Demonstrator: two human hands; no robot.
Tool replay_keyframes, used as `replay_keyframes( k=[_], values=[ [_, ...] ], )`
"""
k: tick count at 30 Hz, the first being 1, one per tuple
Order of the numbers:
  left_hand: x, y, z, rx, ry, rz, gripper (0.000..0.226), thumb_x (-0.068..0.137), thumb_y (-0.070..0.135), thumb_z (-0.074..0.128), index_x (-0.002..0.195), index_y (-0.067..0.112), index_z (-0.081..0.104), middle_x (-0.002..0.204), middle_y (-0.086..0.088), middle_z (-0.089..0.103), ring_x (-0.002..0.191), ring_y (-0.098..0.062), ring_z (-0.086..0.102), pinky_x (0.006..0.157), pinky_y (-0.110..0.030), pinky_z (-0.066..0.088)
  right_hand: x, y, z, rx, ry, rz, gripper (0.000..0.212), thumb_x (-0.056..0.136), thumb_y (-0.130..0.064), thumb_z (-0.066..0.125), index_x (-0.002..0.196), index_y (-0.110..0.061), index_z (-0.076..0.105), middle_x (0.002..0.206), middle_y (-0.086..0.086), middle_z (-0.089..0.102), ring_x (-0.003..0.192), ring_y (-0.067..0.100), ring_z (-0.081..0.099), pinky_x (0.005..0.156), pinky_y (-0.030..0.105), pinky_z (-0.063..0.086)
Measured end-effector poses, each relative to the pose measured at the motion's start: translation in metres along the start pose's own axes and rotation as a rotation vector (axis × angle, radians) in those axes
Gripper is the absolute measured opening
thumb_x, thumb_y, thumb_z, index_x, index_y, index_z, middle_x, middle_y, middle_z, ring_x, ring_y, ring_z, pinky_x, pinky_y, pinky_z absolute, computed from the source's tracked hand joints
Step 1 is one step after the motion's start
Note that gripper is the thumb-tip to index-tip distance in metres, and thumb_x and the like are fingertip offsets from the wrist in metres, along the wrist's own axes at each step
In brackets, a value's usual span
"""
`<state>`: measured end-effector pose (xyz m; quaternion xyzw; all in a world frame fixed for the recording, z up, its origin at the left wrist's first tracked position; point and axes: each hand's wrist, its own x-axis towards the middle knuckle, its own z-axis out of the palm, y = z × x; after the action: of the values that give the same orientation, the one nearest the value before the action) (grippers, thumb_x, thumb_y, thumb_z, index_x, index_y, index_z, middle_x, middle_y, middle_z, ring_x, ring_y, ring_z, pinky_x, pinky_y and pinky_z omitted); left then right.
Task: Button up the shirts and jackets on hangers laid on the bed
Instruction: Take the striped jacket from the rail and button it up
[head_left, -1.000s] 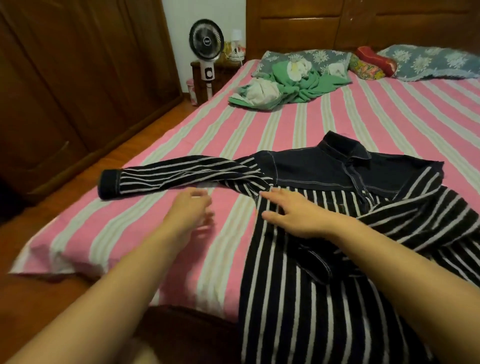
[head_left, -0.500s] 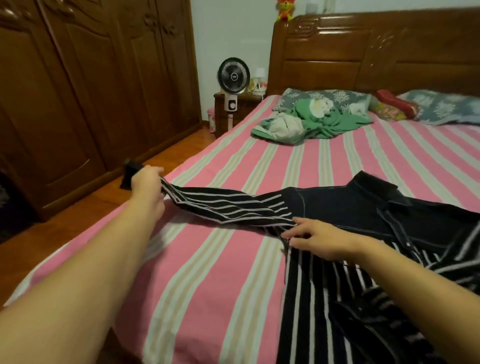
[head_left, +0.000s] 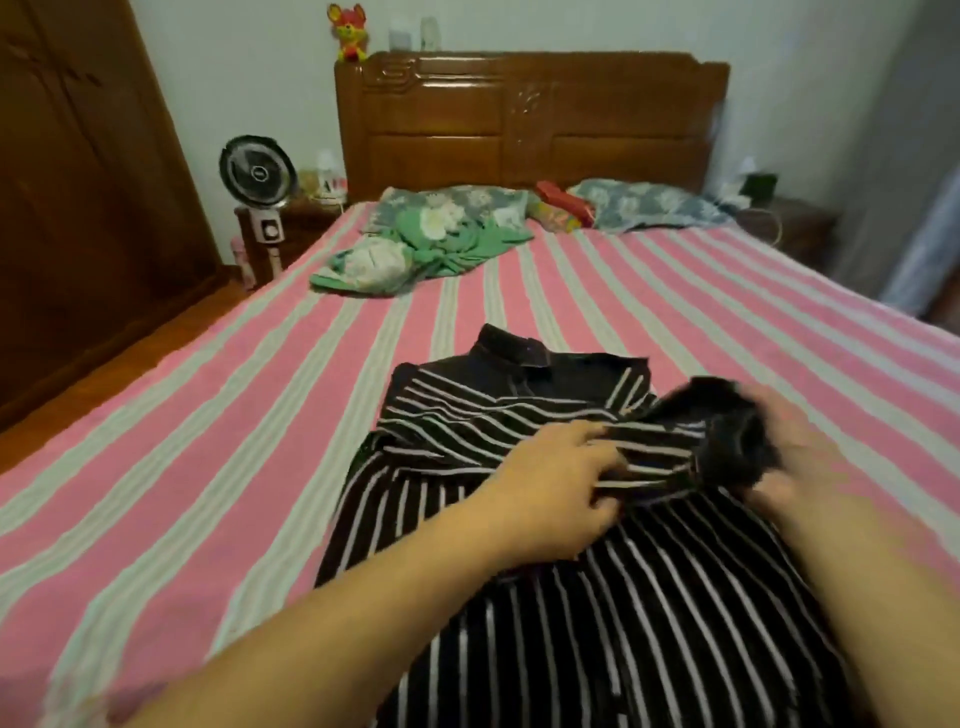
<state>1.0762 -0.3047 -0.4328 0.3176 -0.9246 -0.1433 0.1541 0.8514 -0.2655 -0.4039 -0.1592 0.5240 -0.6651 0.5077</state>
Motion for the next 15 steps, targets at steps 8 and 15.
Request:
replay_keyframes(
  k=[8,15],
  values=[
    [-0.030,-0.165,0.018,0.417,-0.150,-0.437,0.072,0.082,0.036,0.067,0.150,0.031,0.046,0.150,-0.007,0.050,0.133,-0.033,0.050,0.112,-0.044,0.042,0.038,0.067,-0.079,-0.400,0.232,-0.083,0.050,0.089,0.004,0.066,0.131,-0.020,0.054,0.105,0.016,0.071,0.085,0.030,0.072,0.078,0.045,0.060],
    [-0.024,-0.172,-0.020,0.827,0.033,-0.283,0.015,0.081,0.013,0.066,0.095,0.018,0.066,0.088,-0.007,0.071,0.084,-0.033,0.068,0.076,-0.043,0.048,0.016,0.042,-0.066,-0.241,0.201,-0.056,0.017,0.092,0.009,0.053,0.081,-0.004,0.056,0.080,0.024,0.059,0.062,0.024,0.059,0.050,0.030,0.052]
  ],
)
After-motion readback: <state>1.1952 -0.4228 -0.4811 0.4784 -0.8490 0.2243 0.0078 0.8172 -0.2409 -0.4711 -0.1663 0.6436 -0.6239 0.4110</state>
